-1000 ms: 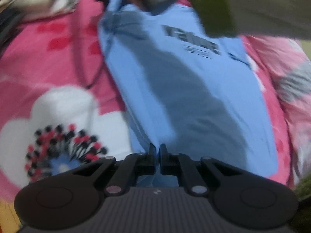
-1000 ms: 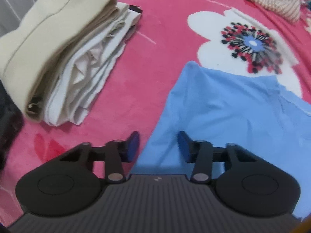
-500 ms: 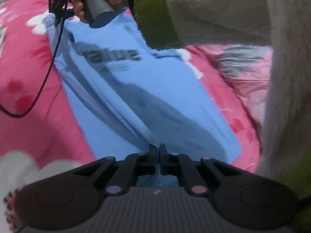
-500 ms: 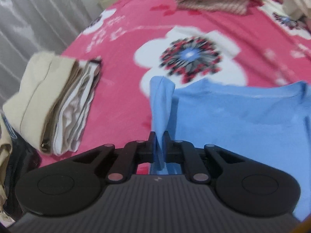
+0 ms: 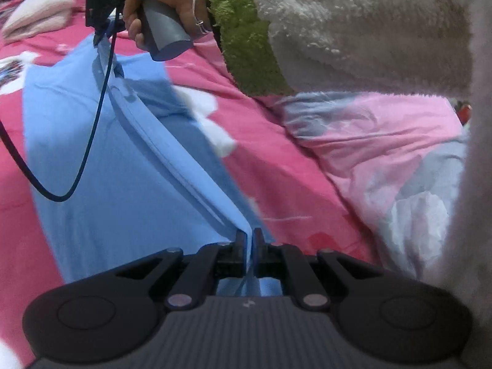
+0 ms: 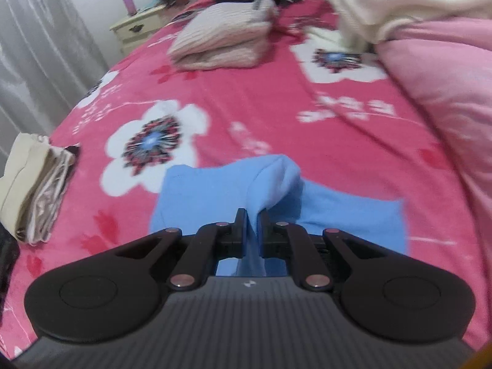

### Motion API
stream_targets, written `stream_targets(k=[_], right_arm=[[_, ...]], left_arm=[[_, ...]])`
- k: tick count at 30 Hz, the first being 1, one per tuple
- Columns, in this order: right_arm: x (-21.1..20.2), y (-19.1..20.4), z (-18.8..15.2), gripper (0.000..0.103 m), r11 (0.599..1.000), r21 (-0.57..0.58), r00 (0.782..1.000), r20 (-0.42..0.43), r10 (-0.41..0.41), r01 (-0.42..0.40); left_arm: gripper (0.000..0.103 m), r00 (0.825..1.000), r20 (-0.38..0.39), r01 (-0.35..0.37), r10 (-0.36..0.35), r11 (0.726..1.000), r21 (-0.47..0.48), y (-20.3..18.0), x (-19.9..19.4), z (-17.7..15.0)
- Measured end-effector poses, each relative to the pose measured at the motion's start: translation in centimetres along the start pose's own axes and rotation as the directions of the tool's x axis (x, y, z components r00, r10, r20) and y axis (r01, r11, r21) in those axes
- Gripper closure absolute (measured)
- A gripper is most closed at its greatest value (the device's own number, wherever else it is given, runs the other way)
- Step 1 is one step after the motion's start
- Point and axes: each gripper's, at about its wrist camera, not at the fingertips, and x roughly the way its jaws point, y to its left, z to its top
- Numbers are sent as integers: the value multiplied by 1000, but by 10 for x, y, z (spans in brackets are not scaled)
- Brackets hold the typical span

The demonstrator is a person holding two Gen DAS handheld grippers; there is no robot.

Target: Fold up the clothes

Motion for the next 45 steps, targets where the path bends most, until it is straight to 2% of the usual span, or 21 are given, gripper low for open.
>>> stream_targets(k=[5, 12, 16, 18, 20, 22, 24, 26, 30, 32, 36, 38, 41, 43, 45], right_arm=[[-2, -49, -9, 98, 1000, 20, 1000, 5, 10, -10], [-17, -82, -16, 98, 998, 50, 997, 71, 19, -23], [-13, -96, -27, 98, 999, 51, 997, 71, -3, -1], [0, -105, -35, 95, 999, 45, 999, 41, -16, 14], [18, -116, -43, 94, 998, 59, 999, -24, -23, 24], [17, -123, -46, 88, 996, 93, 999, -34, -13, 16], [-2, -128, -45, 81, 993, 120, 1000, -9, 1, 0], [-33, -135, -46, 79, 991, 132, 999, 33, 4, -9], [-106, -152, -56, 76, 985, 164, 993, 110, 37, -54], [-147, -156, -68, 74, 986, 158, 990, 136, 30, -51], [-218, -156, -105, 62, 988, 155, 989, 148, -15, -9], [-244, -155, -129, 62, 983, 183, 992, 121, -24, 1], [-264, -150, -172, 62, 967, 254, 999, 45, -8, -3], [-263, -141, -199, 62, 949, 313, 999, -12, 32, -27], [-254, -116, -227, 62, 950, 311, 994, -85, 68, -39]], left_arm=[[99, 1000, -31, 0, 1, 1000, 26, -22, 29, 8], [99, 998, -59, 6, -2, 998, 60, -34, 44, 12], [99, 995, -102, 6, 2, 997, 77, -36, 60, 8], [98, 988, -155, 5, 7, 997, 80, -34, 73, 4], [97, 973, -229, -4, 20, 997, 71, -30, 88, 0], [94, 962, -273, -25, 32, 999, 27, -26, 94, 2], [82, 967, -256, -27, 18, 999, -30, -25, 85, 7], [67, 969, -245, -35, 25, 999, -35, -30, 75, 10], [59, 969, -245, -29, 28, 1000, -1, -40, 56, 8], [48, 970, -242, -6, 12, 1000, 26, -43, 48, 4], [47, 967, -256, 30, -6, 996, 89, -49, 31, -7], [47, 959, -285, 44, -10, 993, 112, -51, 23, -19], [47, 932, -362, 71, -23, 990, 121, -47, 13, -43], [48, 921, -389, 44, 19, 987, 152, -41, 4, -61], [50, 918, -387, -5, 87, 978, 207, -32, -4, -75]])
